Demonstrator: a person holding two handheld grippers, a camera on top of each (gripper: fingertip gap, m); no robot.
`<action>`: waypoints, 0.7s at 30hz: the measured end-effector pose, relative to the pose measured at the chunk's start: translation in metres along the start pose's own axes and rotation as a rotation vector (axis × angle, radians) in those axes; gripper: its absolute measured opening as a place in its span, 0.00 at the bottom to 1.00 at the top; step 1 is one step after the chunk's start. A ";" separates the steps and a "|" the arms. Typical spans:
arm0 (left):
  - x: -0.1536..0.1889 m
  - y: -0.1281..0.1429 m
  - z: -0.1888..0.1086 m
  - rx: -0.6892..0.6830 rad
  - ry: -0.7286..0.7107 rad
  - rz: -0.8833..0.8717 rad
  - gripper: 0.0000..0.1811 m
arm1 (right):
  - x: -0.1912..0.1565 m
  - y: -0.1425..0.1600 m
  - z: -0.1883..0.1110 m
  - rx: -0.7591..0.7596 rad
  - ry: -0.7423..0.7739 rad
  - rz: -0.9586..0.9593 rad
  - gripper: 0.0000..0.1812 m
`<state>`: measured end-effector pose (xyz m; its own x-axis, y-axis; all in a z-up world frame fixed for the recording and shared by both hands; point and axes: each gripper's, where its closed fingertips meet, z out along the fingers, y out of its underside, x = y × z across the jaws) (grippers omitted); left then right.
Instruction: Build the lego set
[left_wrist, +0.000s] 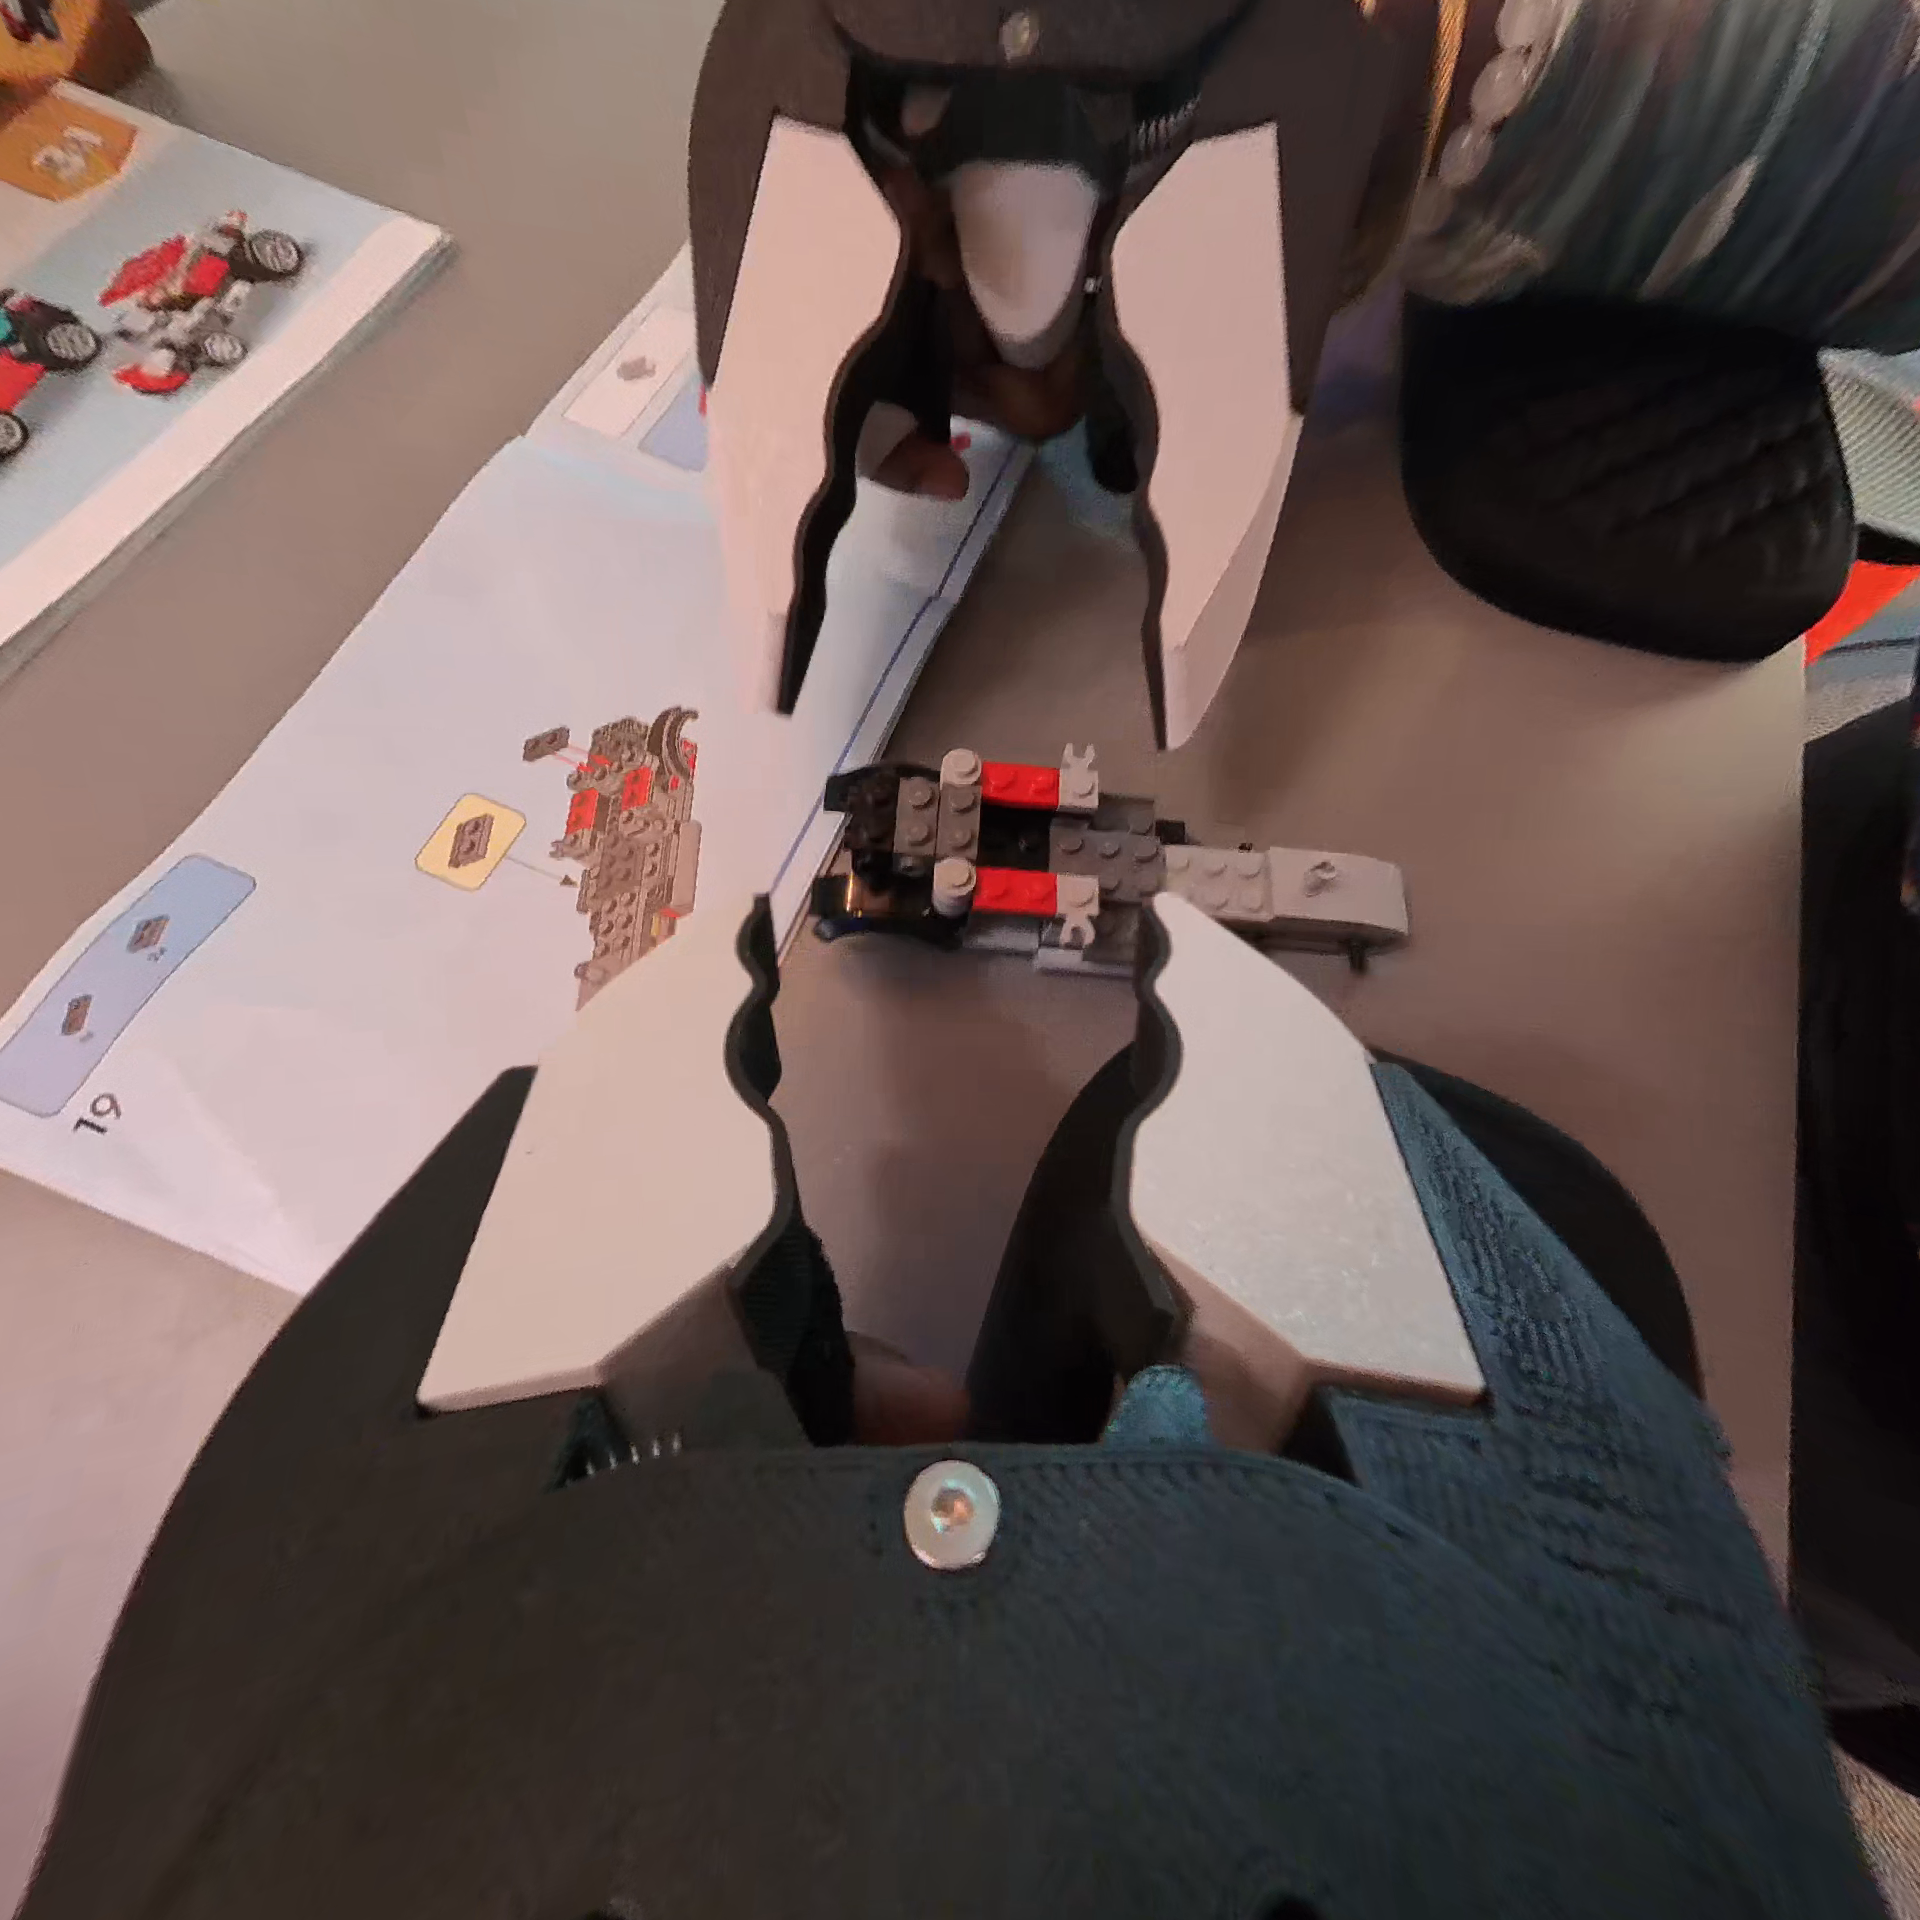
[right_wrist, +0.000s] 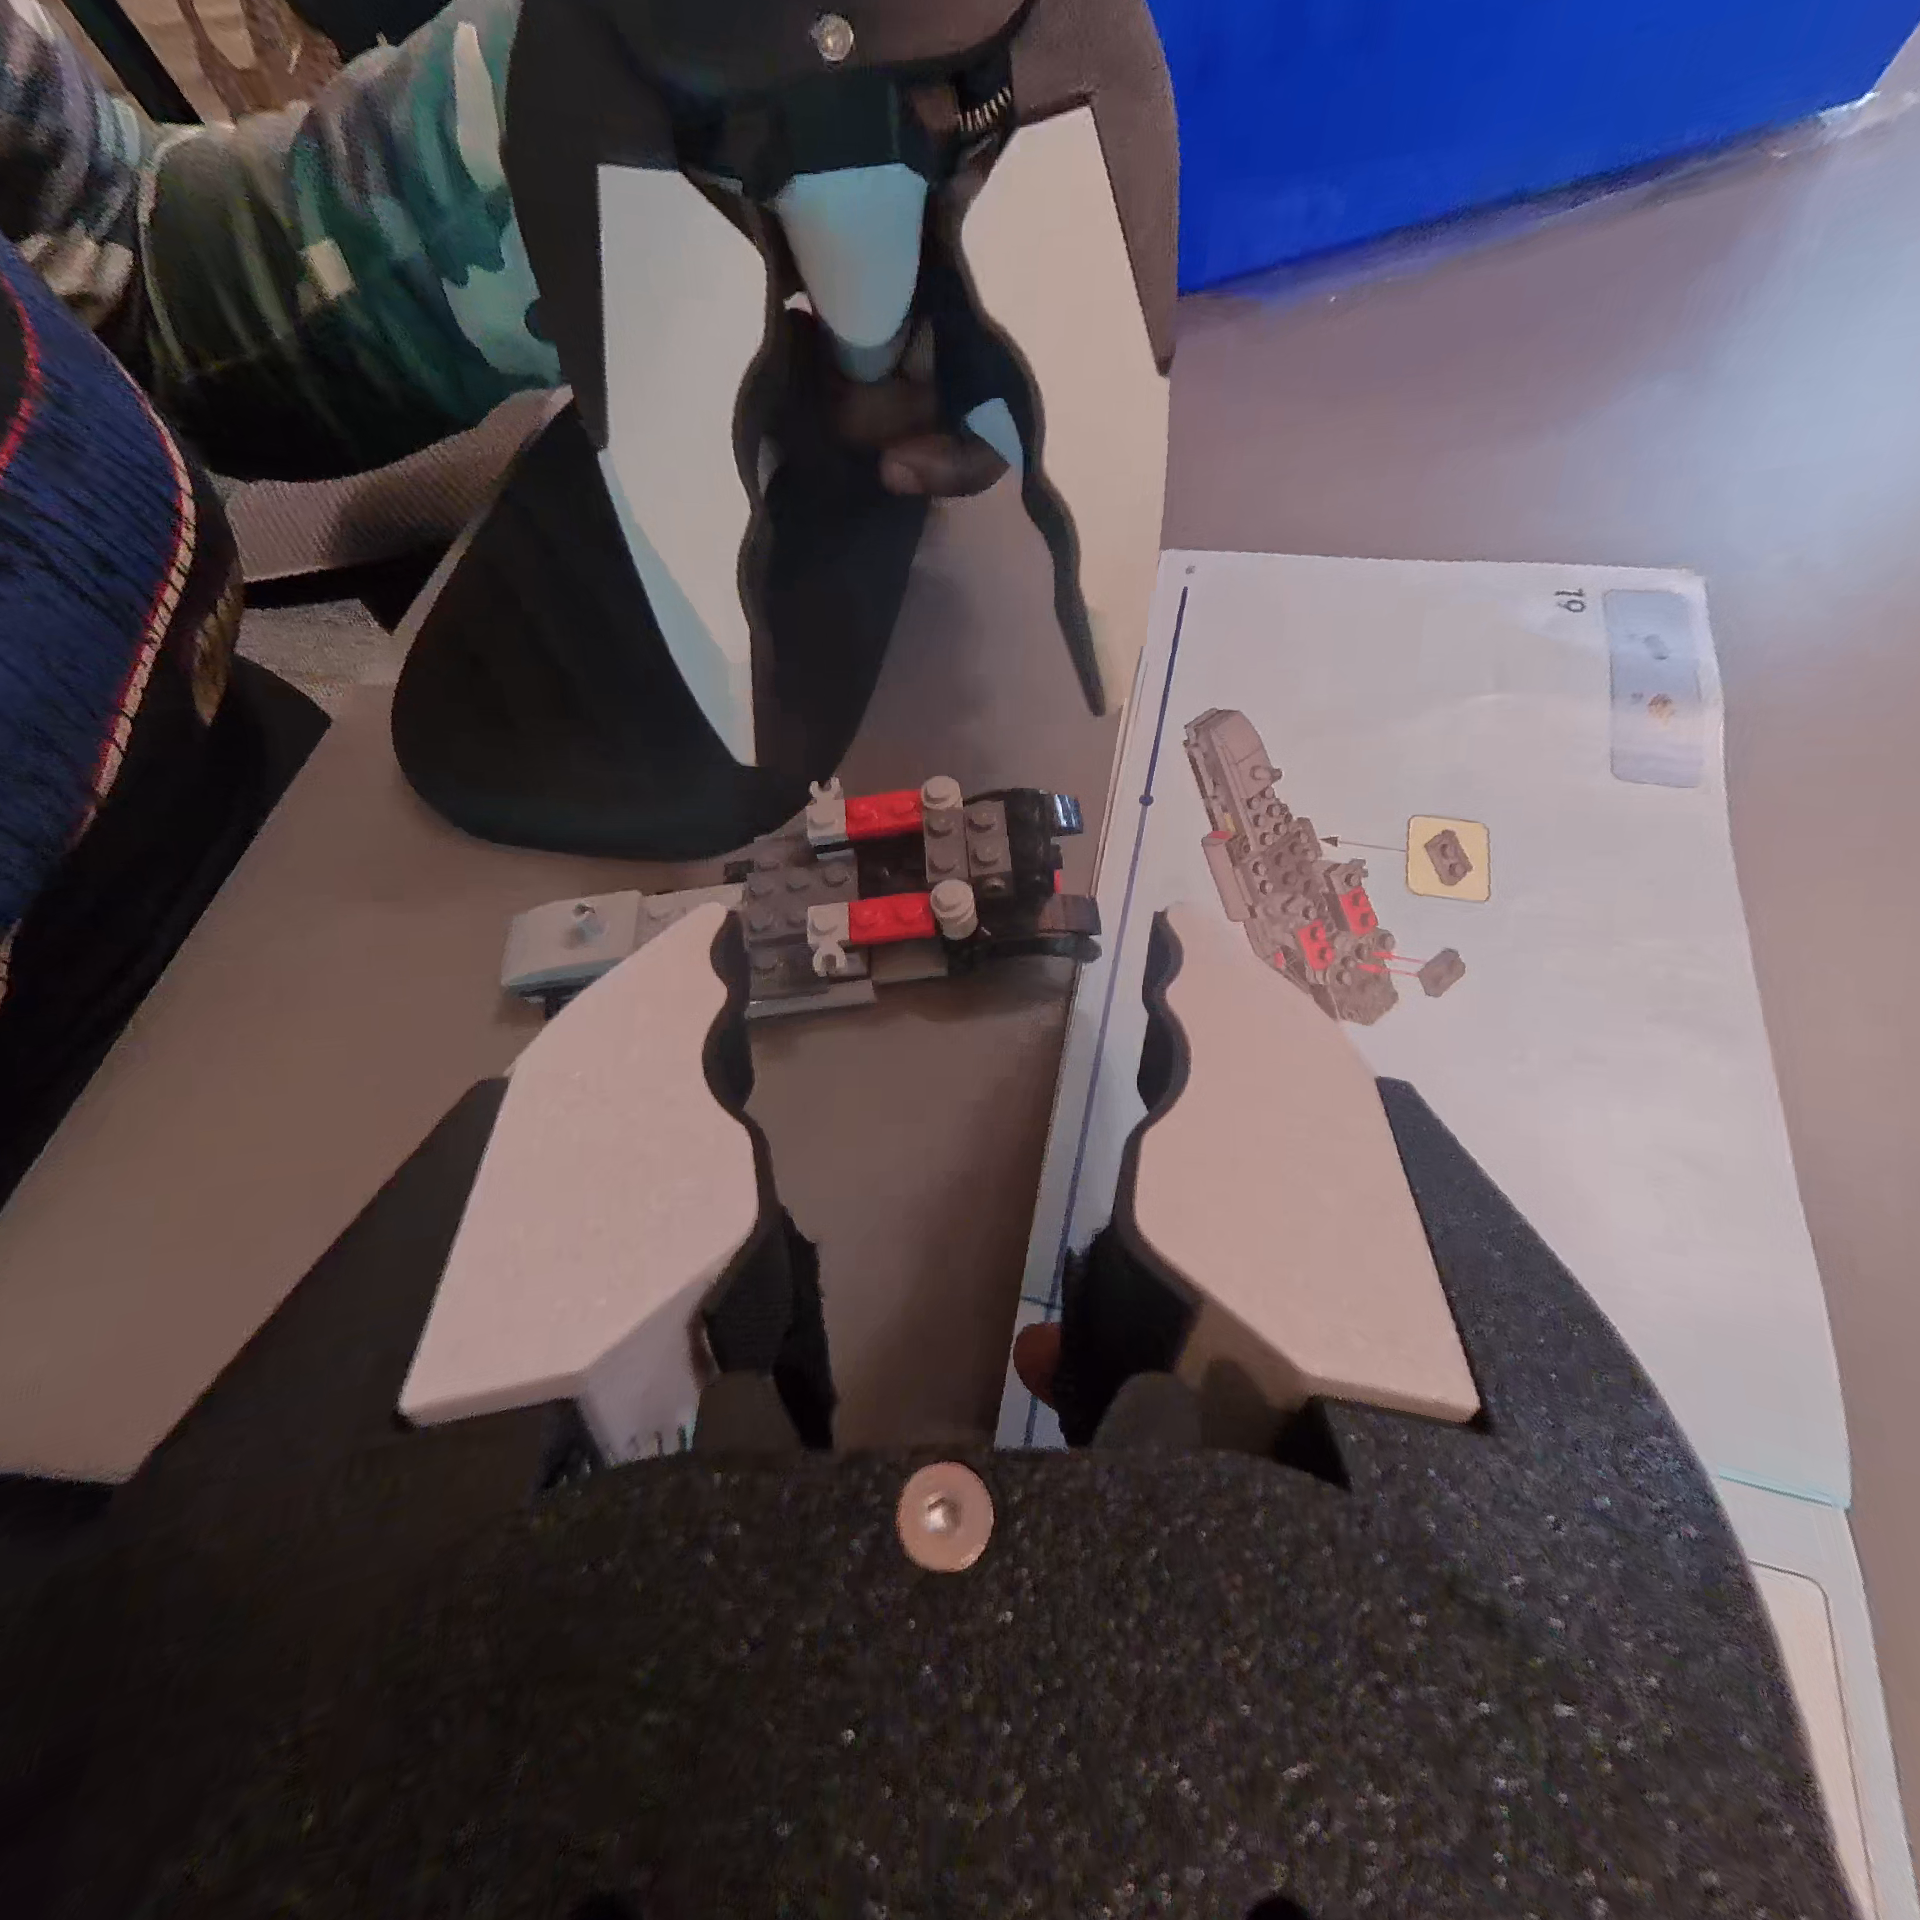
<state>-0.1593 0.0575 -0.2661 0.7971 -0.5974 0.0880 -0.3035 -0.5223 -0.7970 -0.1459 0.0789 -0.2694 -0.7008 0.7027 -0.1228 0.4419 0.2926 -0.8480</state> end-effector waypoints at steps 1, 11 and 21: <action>-0.001 0.004 0.001 -0.022 -0.001 0.002 0.37 | -0.001 0.001 0.000 0.000 -0.002 0.000 0.40; 0.006 0.022 0.017 -0.170 0.103 -0.027 0.41 | -0.006 0.011 0.013 -0.052 -0.055 0.053 0.43; 0.022 0.023 0.022 -0.215 0.066 0.176 0.41 | -0.028 0.018 -0.017 -0.058 0.022 0.057 0.36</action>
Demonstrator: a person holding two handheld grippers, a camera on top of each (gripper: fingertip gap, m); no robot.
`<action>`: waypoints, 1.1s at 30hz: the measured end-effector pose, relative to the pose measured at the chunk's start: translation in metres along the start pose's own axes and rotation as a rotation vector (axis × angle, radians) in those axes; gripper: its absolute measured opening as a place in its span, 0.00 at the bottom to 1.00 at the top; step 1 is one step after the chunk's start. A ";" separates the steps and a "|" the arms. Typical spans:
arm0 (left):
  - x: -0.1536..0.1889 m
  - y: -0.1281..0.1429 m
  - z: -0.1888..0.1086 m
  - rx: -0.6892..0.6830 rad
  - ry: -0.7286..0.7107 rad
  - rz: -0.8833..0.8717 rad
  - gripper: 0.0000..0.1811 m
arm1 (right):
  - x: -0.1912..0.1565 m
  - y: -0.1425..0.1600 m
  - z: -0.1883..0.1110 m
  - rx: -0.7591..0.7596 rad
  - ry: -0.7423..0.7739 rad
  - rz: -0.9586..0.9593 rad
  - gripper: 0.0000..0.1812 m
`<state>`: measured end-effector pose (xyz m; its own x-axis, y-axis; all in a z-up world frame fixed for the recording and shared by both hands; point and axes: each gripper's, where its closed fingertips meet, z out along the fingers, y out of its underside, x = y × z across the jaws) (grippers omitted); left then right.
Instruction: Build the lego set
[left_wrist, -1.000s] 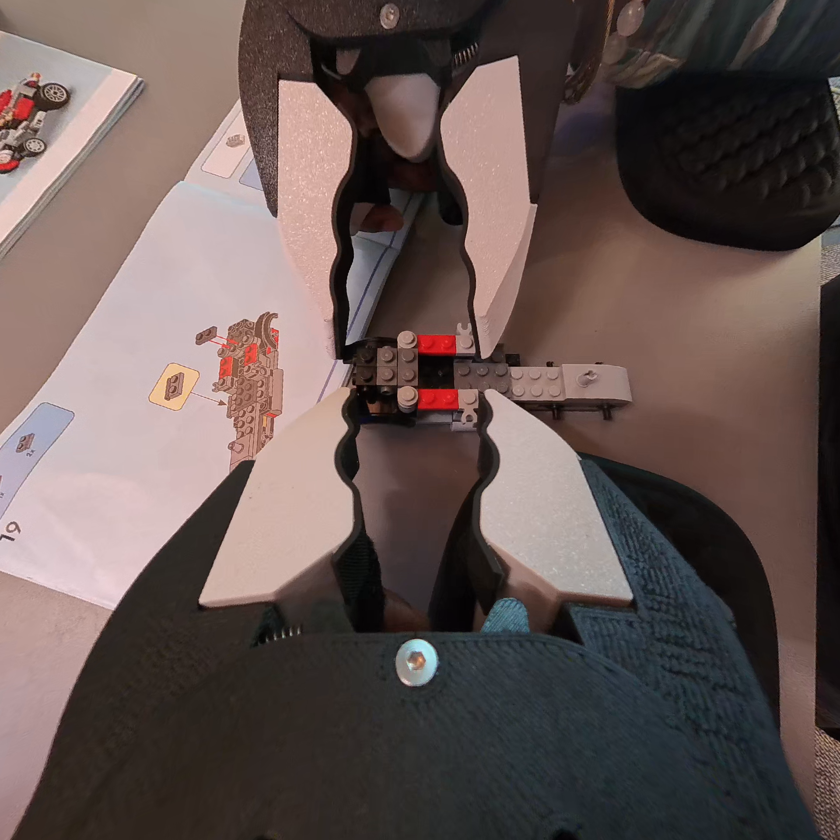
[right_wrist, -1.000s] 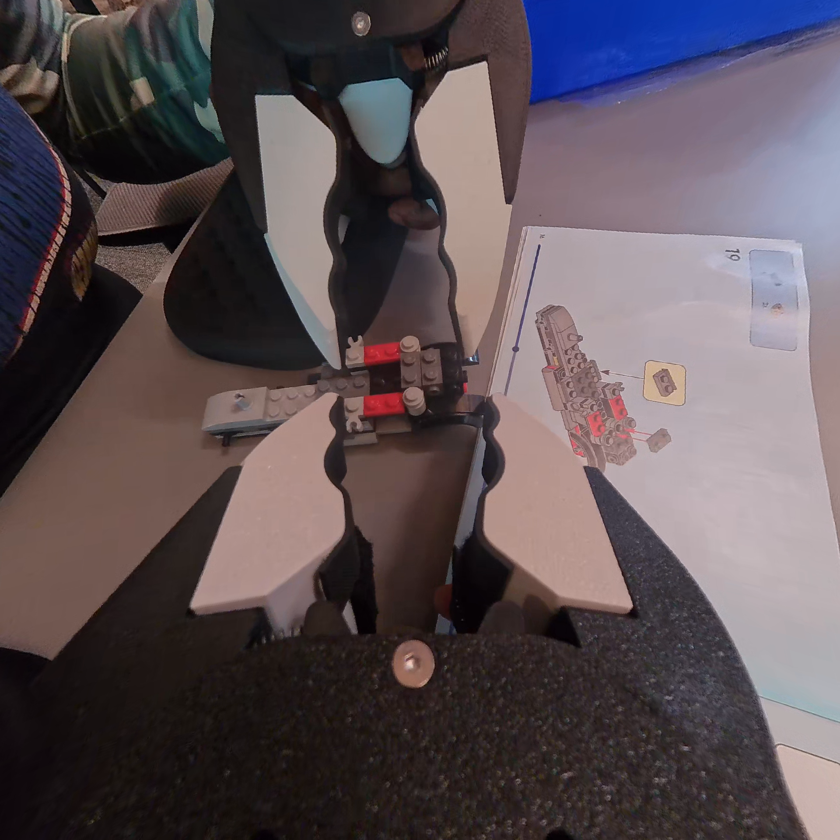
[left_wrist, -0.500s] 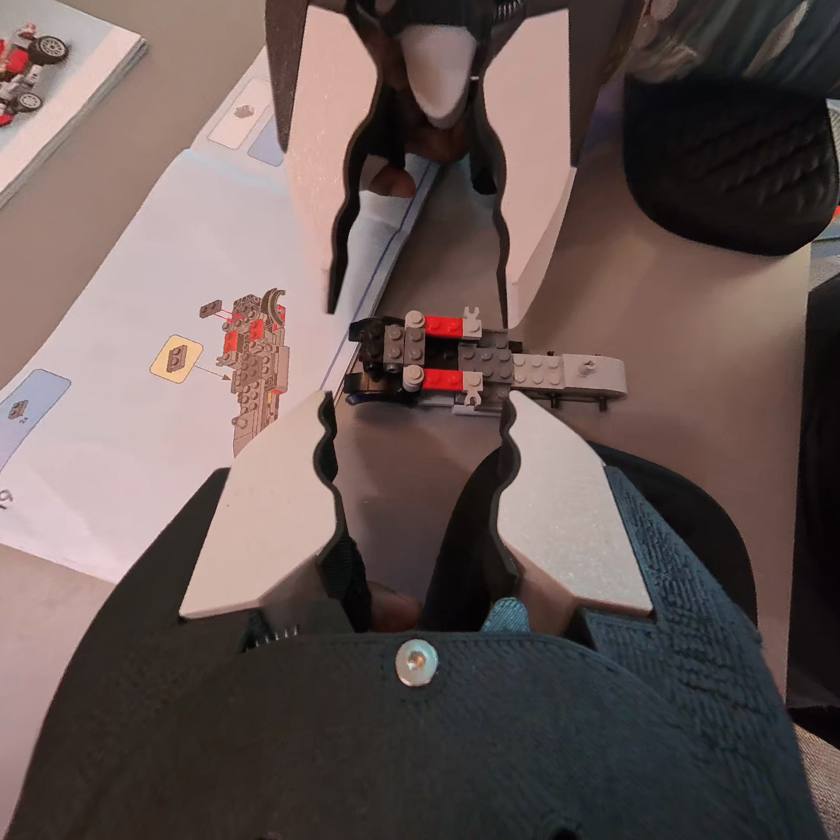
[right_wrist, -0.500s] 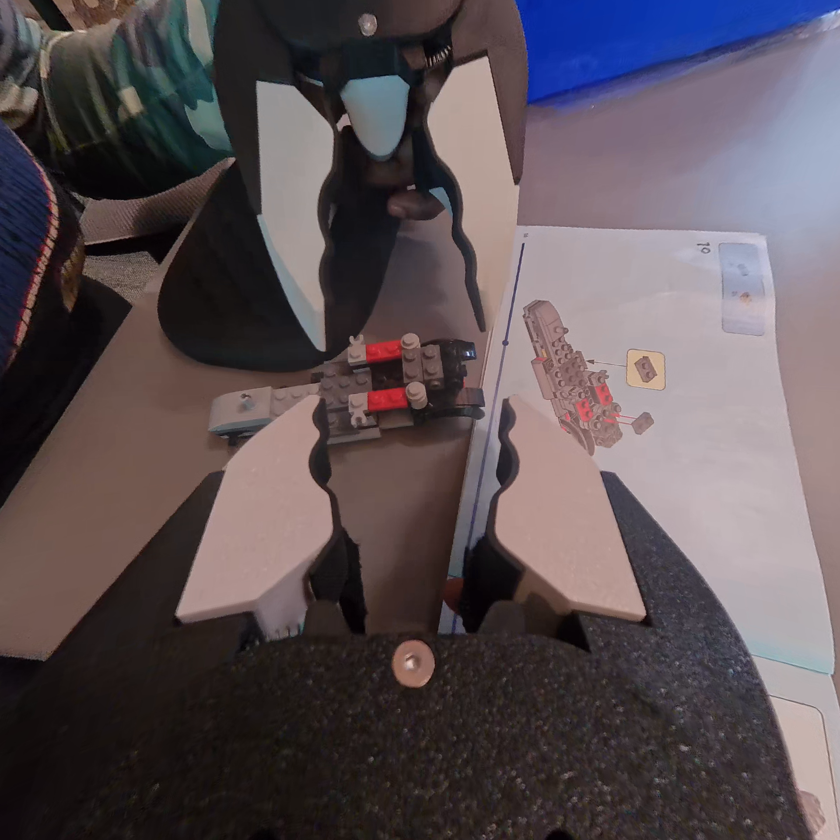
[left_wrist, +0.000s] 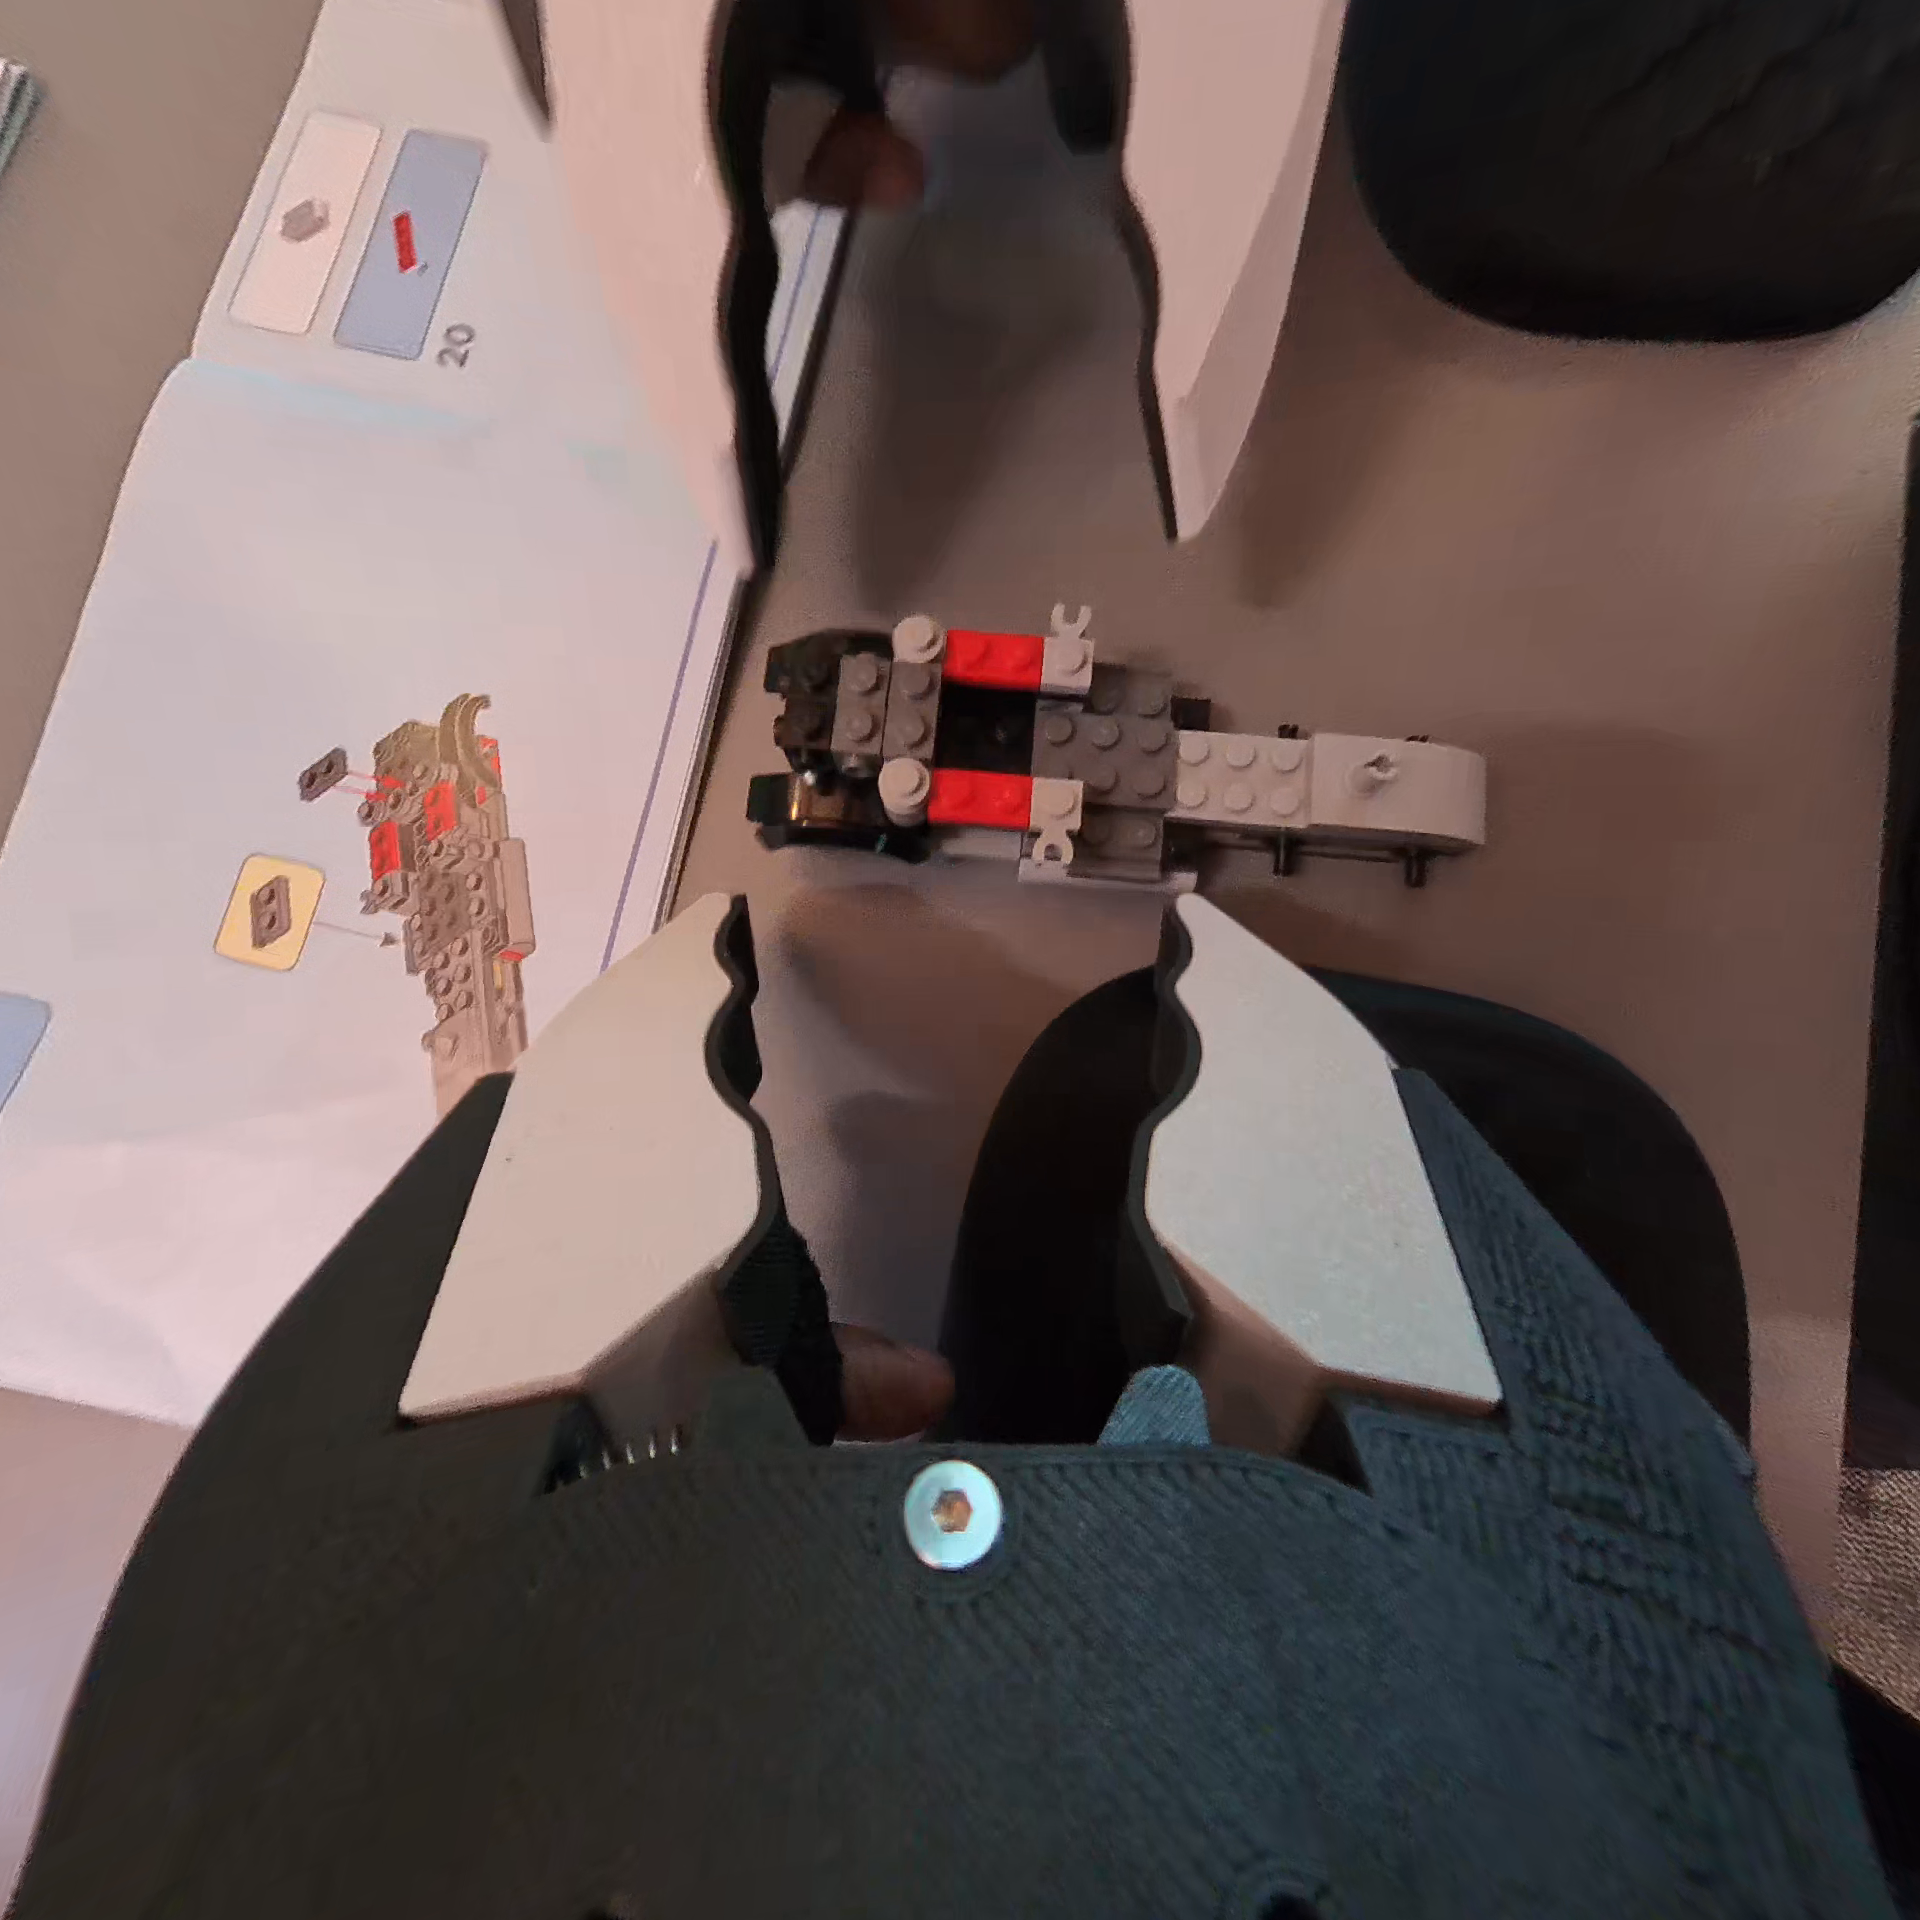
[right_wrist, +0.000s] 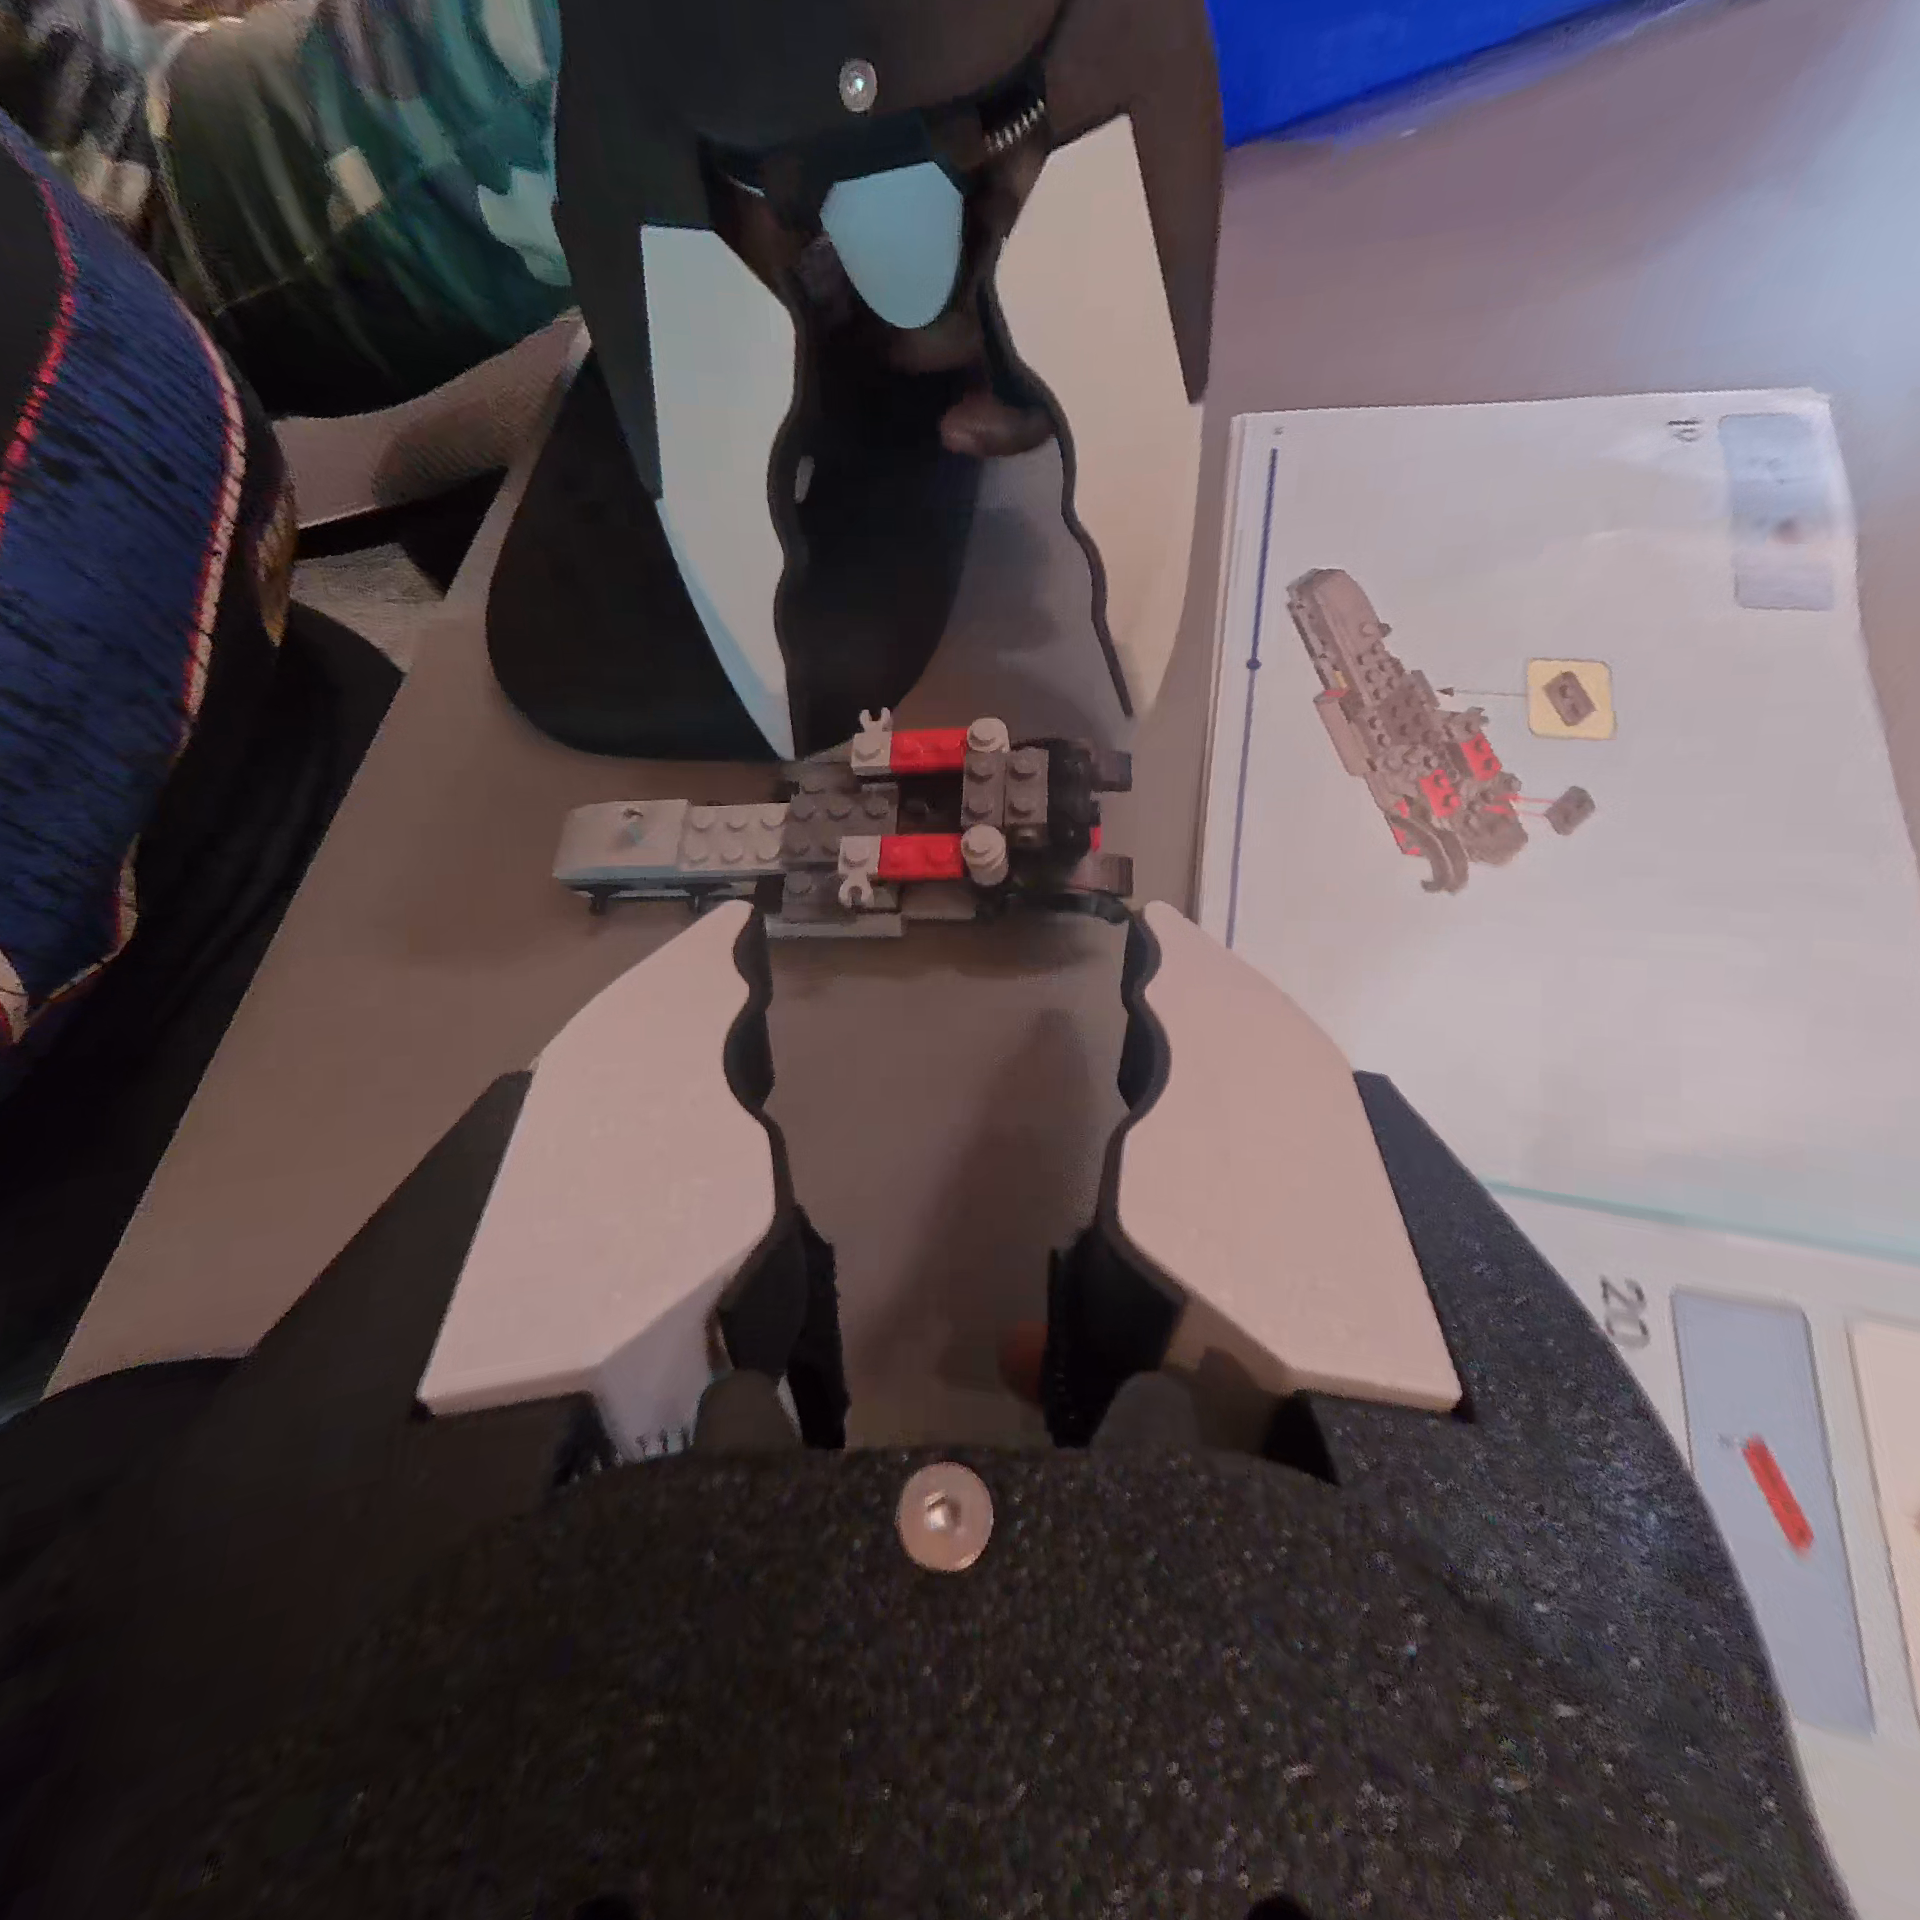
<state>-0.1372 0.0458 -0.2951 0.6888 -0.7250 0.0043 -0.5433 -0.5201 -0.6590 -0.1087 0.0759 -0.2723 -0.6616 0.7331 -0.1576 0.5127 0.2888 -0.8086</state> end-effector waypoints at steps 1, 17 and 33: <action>-0.002 0.002 -0.003 -0.012 -0.018 -0.011 0.41 | 0.000 0.002 -0.005 -0.002 0.041 0.003 0.35; 0.083 0.004 0.003 -0.151 0.133 -0.069 0.14 | -0.070 0.004 0.029 -0.116 0.407 0.139 0.41; 0.009 -0.036 -0.040 0.257 -0.209 -0.181 0.33 | -0.065 0.043 0.002 -0.234 0.468 0.308 0.36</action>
<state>-0.1302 0.0402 -0.2415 0.8601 -0.5101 0.0021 -0.2837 -0.4817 -0.8292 -0.0446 0.0391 -0.2985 -0.1806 0.9820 -0.0555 0.7842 0.1097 -0.6107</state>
